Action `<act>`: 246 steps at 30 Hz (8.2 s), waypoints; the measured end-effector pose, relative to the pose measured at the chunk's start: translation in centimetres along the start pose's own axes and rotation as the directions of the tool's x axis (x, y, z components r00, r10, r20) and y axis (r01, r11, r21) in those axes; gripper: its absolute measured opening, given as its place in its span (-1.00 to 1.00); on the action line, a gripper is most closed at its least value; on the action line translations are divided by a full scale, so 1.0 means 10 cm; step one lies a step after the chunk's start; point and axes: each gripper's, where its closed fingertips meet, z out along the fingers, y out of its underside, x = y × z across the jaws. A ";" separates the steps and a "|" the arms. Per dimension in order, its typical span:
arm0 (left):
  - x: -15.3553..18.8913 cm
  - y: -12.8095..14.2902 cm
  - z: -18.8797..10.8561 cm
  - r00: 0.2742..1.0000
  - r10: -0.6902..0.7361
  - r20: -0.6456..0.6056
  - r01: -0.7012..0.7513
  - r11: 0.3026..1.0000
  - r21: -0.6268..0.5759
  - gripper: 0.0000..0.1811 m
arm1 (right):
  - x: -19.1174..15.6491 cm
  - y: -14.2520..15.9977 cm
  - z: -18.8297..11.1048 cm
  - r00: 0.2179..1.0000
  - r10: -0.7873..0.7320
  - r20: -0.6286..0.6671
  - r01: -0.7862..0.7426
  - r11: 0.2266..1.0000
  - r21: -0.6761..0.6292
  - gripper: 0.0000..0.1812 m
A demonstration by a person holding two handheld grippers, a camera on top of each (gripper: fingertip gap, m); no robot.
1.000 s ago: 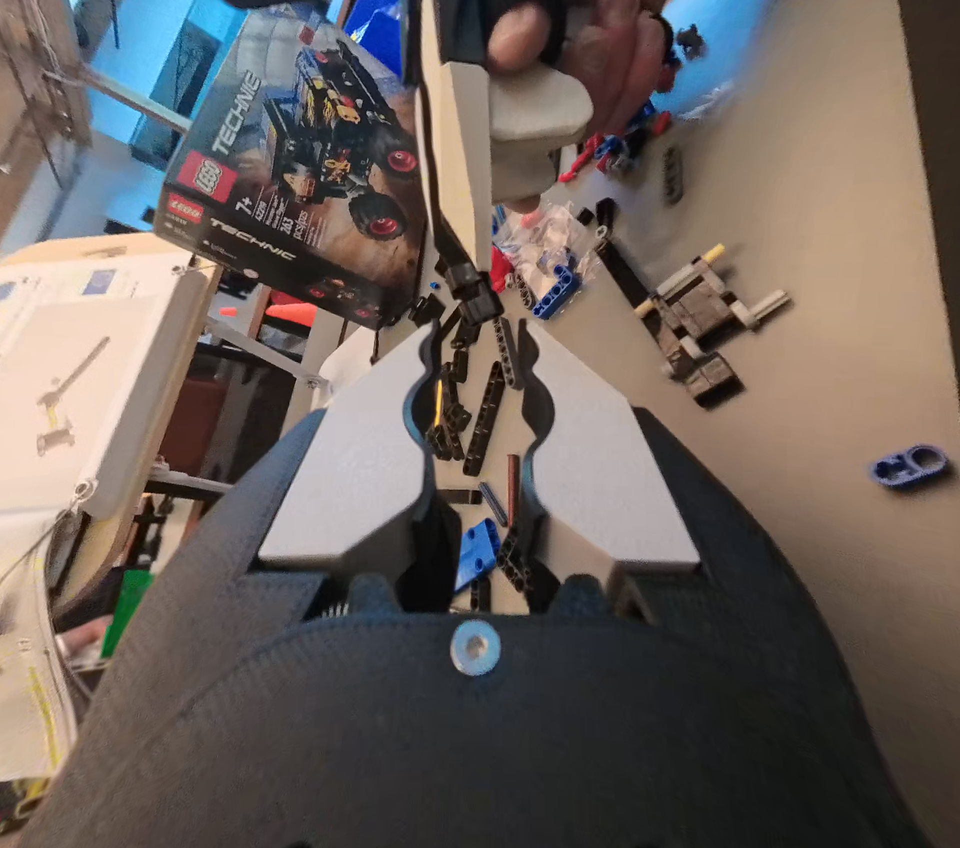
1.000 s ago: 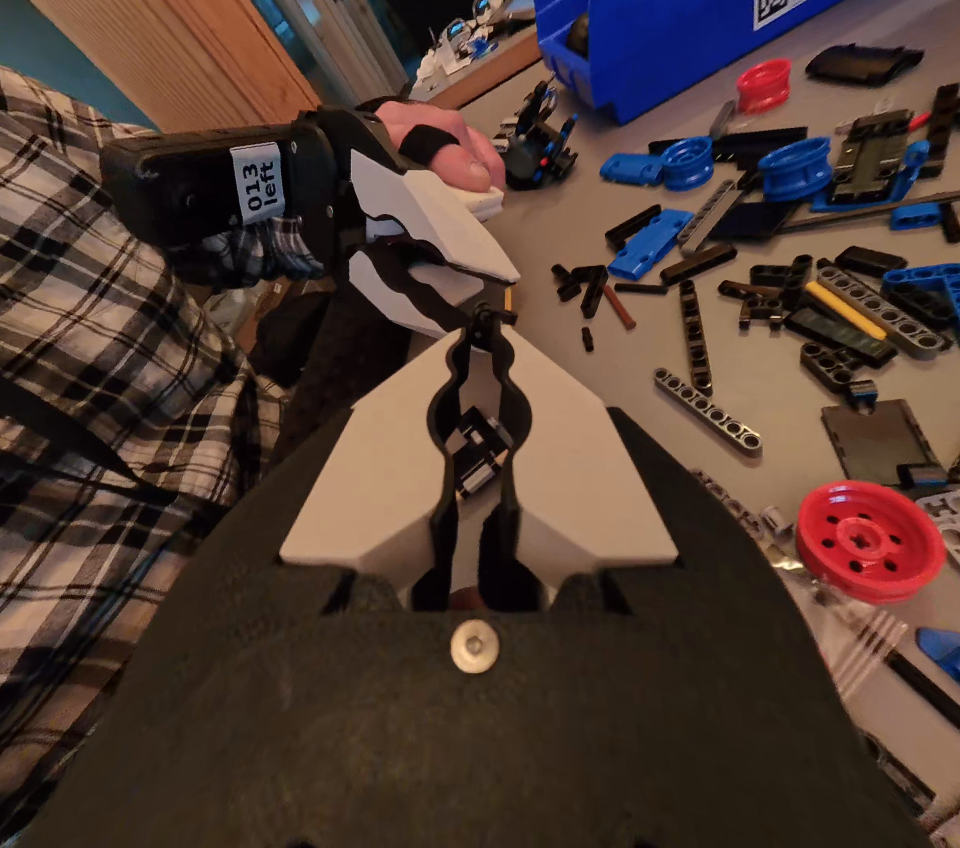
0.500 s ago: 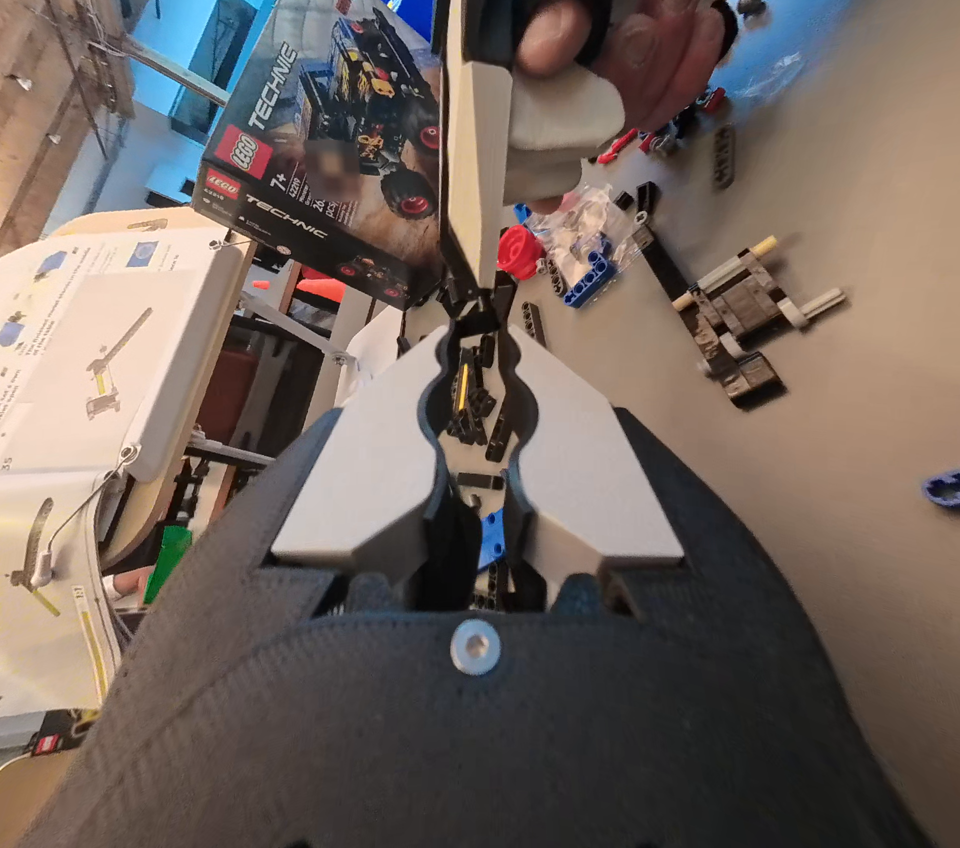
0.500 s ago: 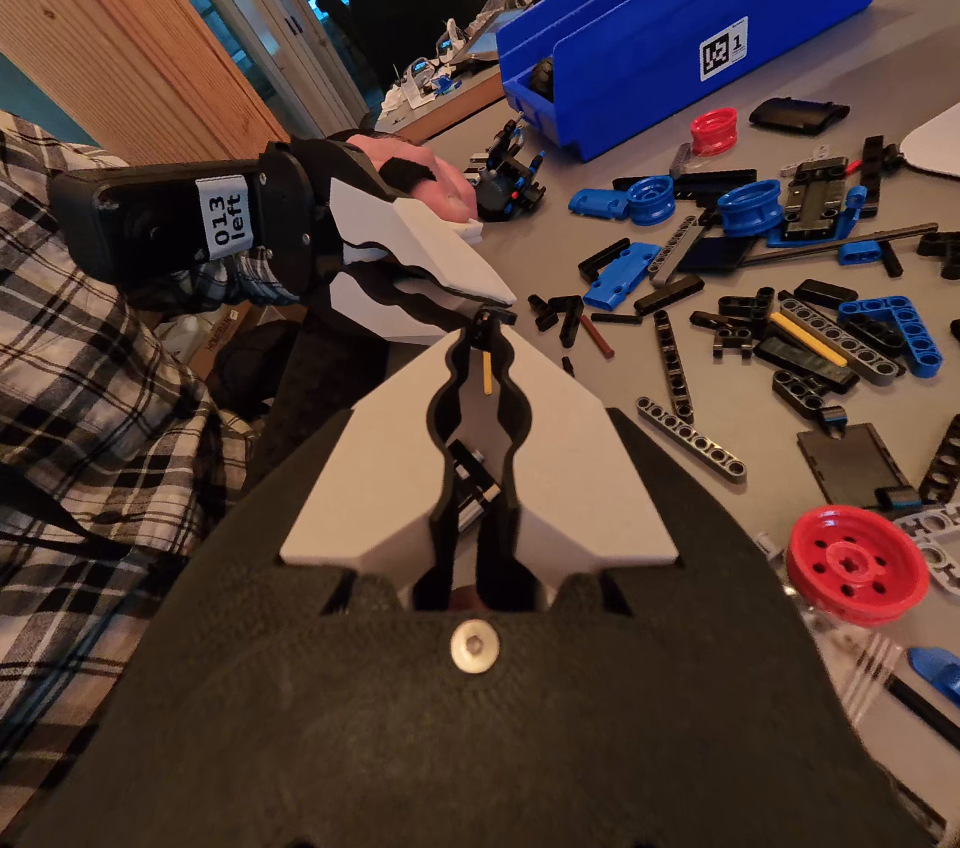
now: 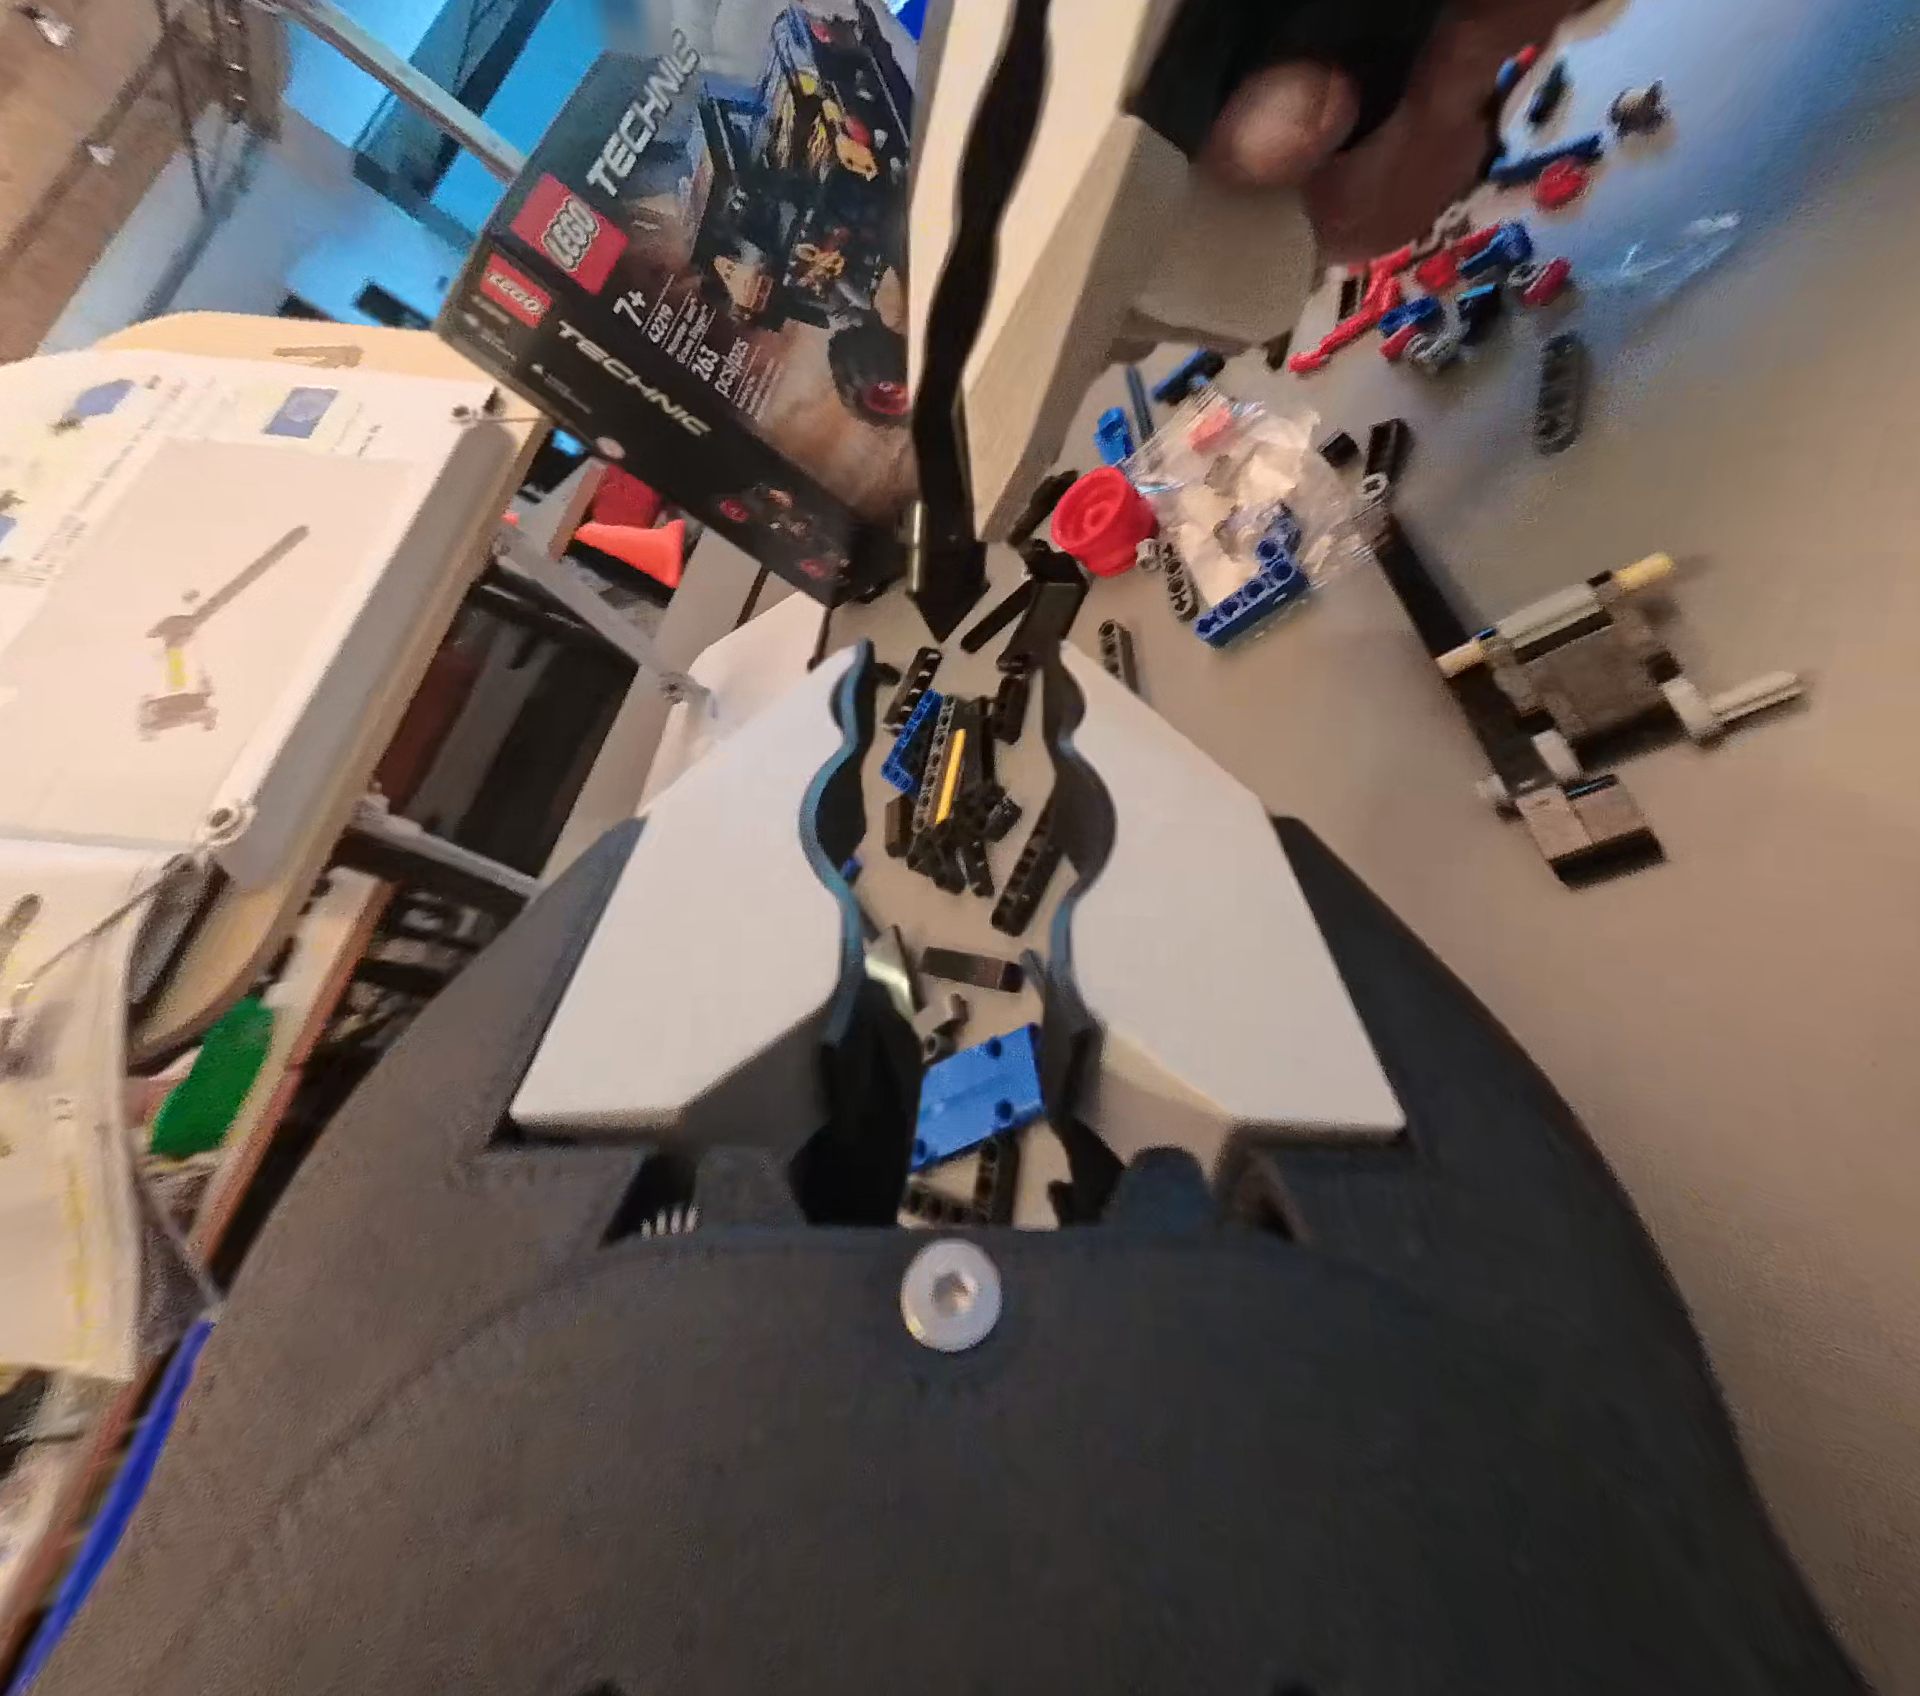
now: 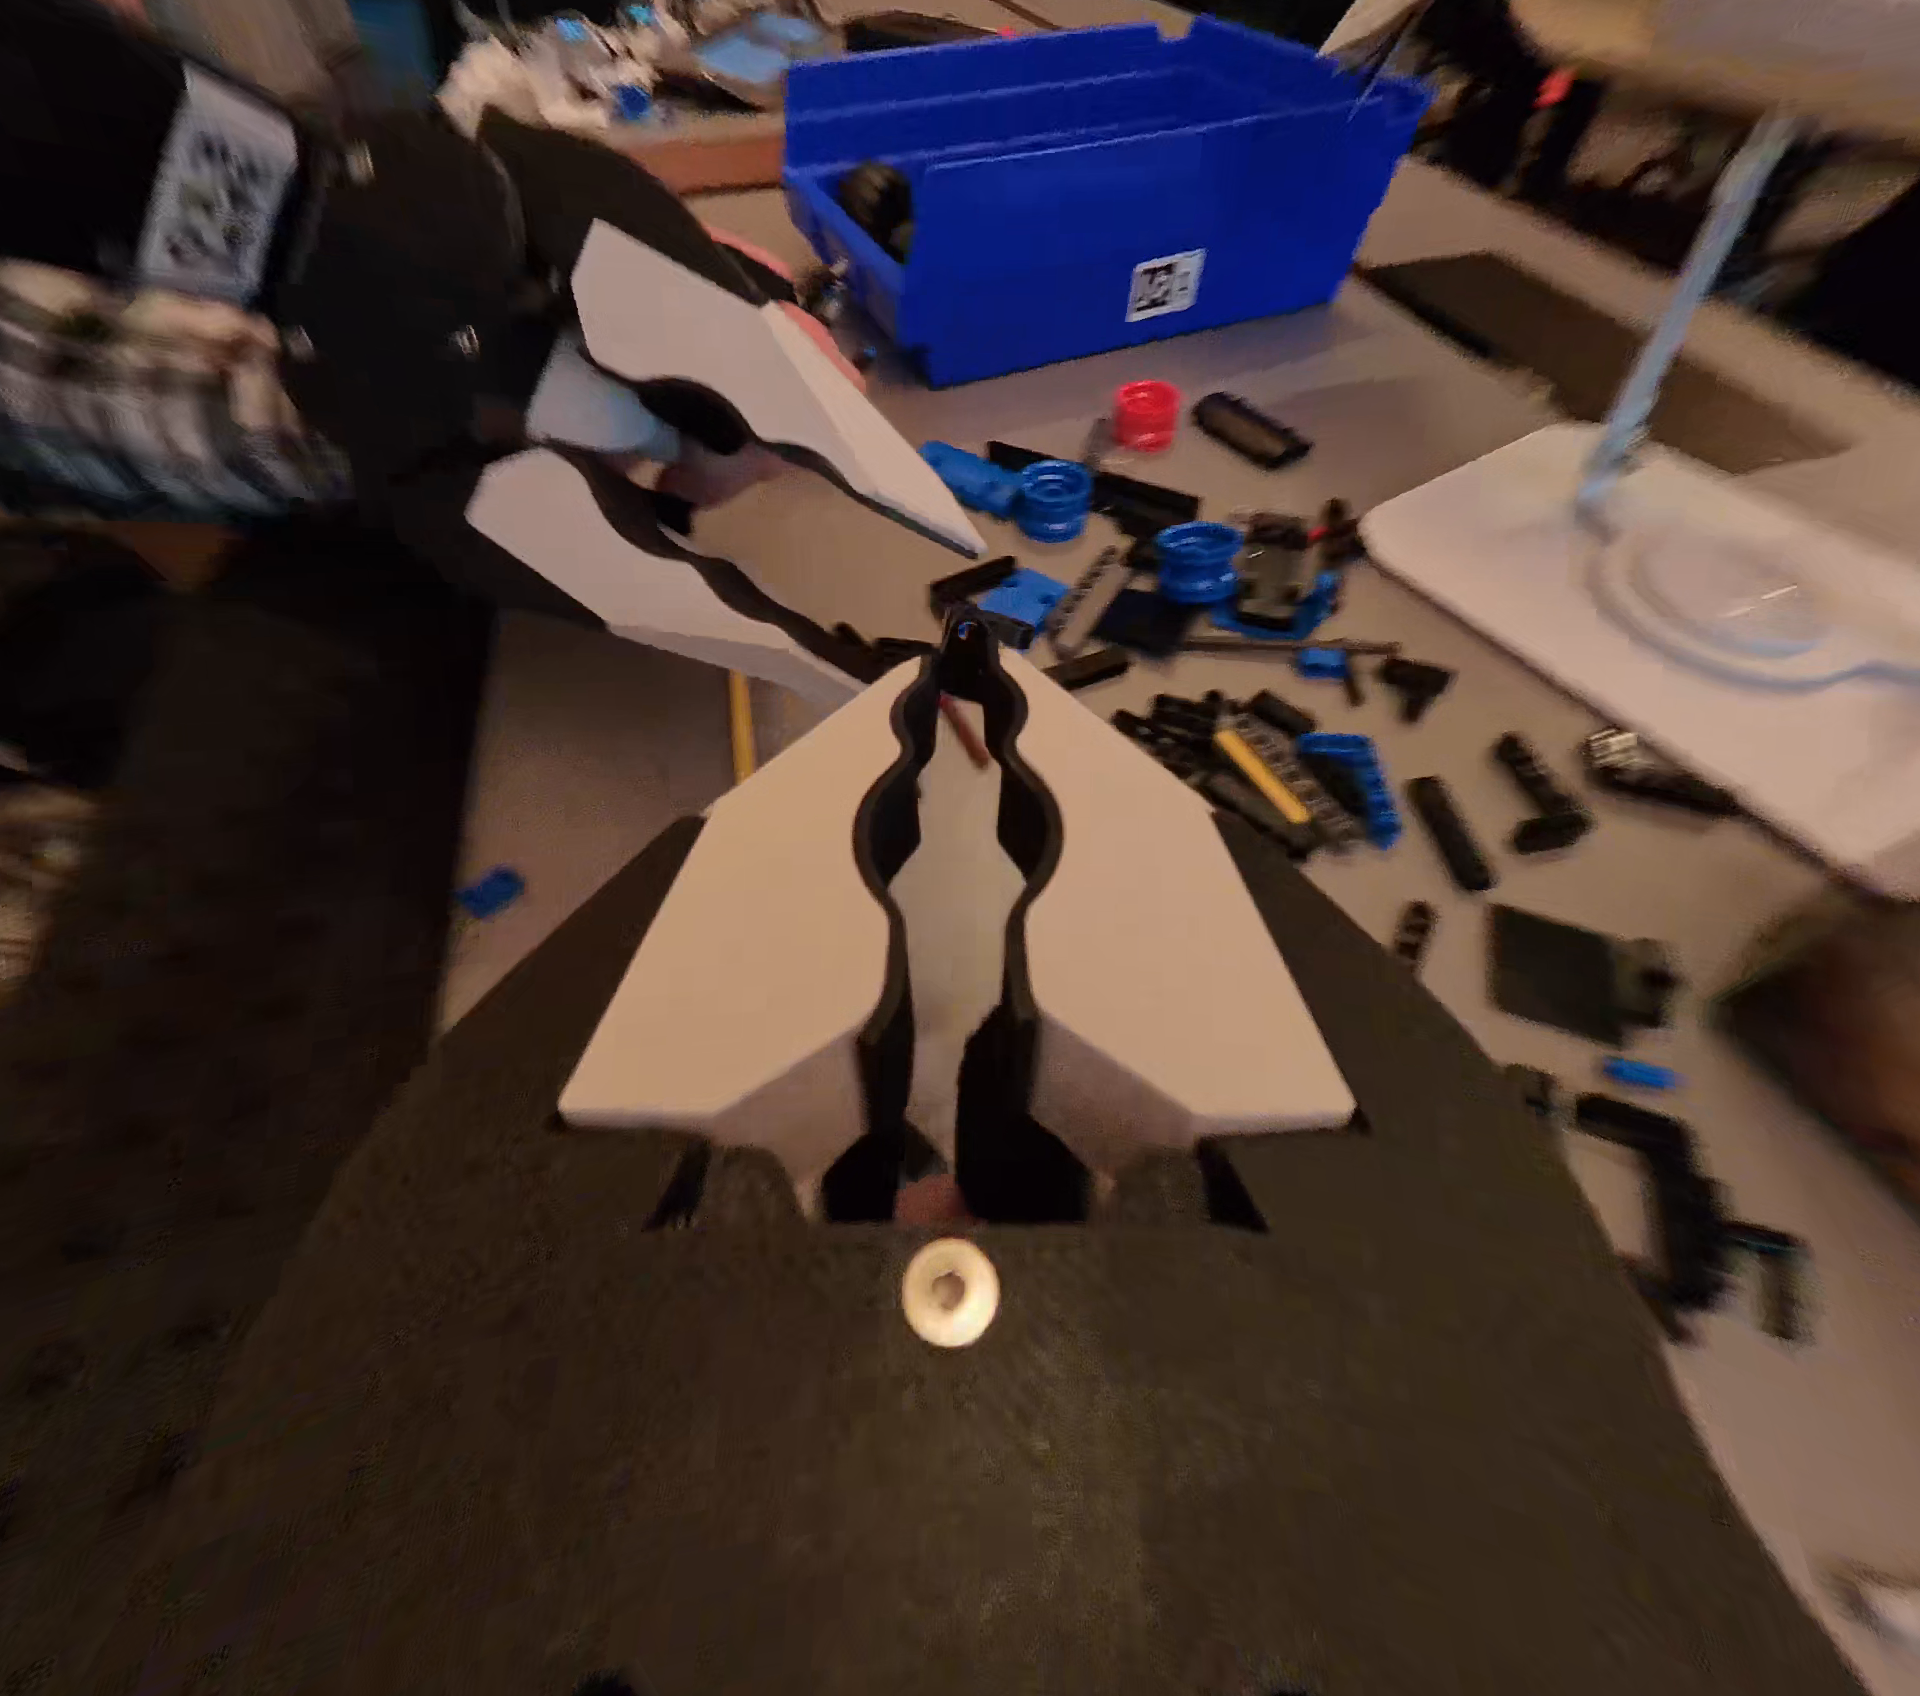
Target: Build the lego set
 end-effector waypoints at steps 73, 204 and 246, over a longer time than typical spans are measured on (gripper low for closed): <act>-0.12 -0.41 0.06 0.918 0.329 0.220 -0.359 0.926 0.116 -0.94 | -0.30 -0.28 -0.13 0.953 0.265 -0.148 -0.240 0.956 0.168 -0.60; -0.47 -0.80 -0.63 0.669 -0.491 -0.558 0.740 0.508 0.441 -0.94 | -0.49 -0.71 -0.27 0.970 0.182 -0.163 -0.131 0.950 0.283 -0.63; 0.02 -0.99 -0.81 0.513 -0.311 -0.800 0.805 0.497 0.324 -0.94 | -0.92 -0.86 -0.35 0.976 0.059 -0.212 0.009 0.953 0.304 -0.81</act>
